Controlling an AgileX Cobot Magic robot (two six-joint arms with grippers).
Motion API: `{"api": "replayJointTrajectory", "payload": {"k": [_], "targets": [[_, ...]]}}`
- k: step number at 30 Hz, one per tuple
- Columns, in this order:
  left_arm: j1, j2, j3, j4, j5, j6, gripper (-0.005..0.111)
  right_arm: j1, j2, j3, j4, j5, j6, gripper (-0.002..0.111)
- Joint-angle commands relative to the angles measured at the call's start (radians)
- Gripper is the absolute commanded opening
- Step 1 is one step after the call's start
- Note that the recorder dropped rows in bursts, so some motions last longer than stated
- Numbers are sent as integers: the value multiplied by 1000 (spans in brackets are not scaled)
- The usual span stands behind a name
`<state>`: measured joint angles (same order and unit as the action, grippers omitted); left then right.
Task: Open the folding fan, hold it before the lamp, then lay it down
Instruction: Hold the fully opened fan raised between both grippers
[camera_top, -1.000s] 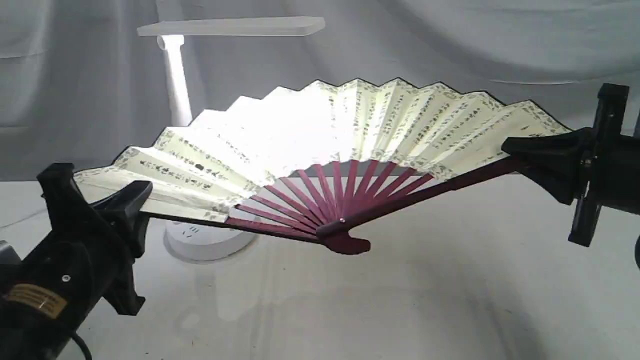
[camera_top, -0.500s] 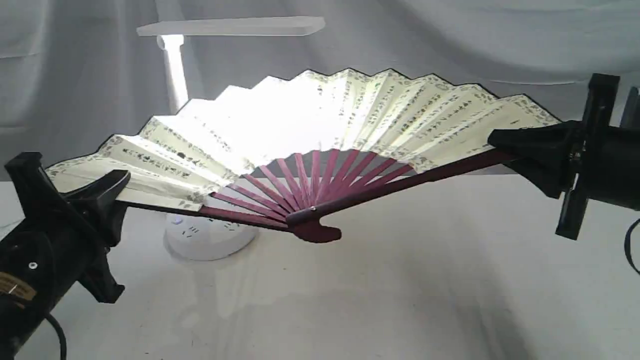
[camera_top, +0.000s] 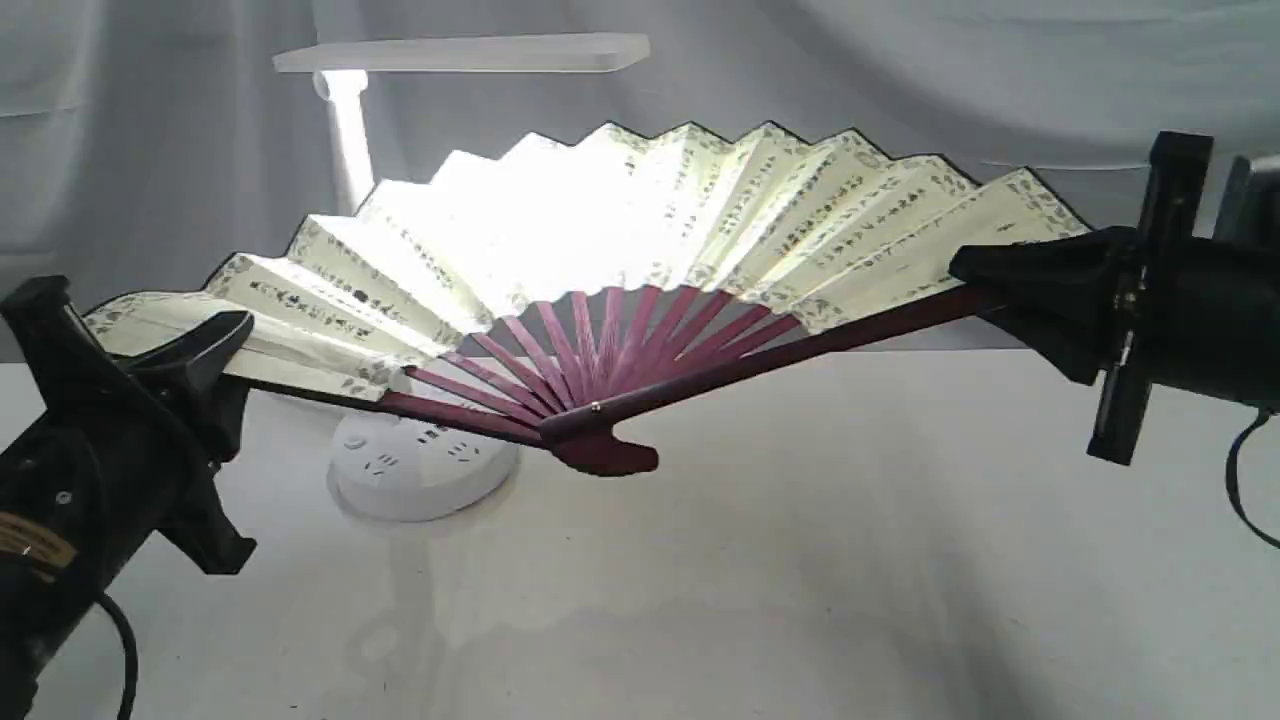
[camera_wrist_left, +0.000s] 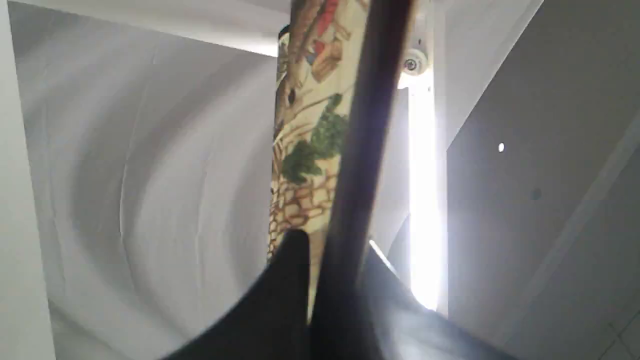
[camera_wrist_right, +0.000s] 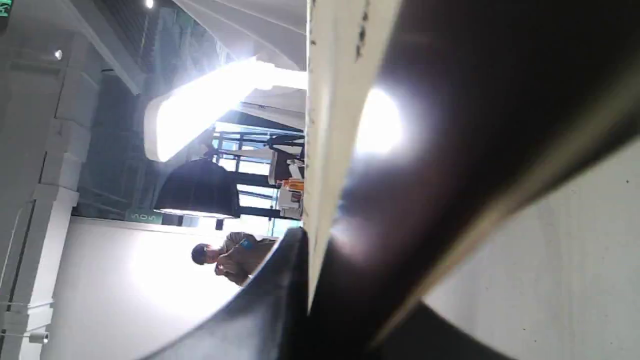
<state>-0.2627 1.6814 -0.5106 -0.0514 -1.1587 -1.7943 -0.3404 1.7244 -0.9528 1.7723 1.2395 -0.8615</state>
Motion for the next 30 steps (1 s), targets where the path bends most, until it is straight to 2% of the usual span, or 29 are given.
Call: {"api": "replayJointTrajectory", "payload": {"k": [1,10,21,30], "targets": [[28,-18,-31,-65,-62,-83,0,5,-9,-27,-28,-18,-47,0],[113,-18,-53,16,-45,-121,0,3,-9,-38,-28,-20,-25,0],[113,-18,-121,15,-38,-119,0,3,-9,-38,-28,-34,-25,0],[113,-18,-123,19,-14,-121,0,3,-9,-38,-28,-47,-24,0]]}}
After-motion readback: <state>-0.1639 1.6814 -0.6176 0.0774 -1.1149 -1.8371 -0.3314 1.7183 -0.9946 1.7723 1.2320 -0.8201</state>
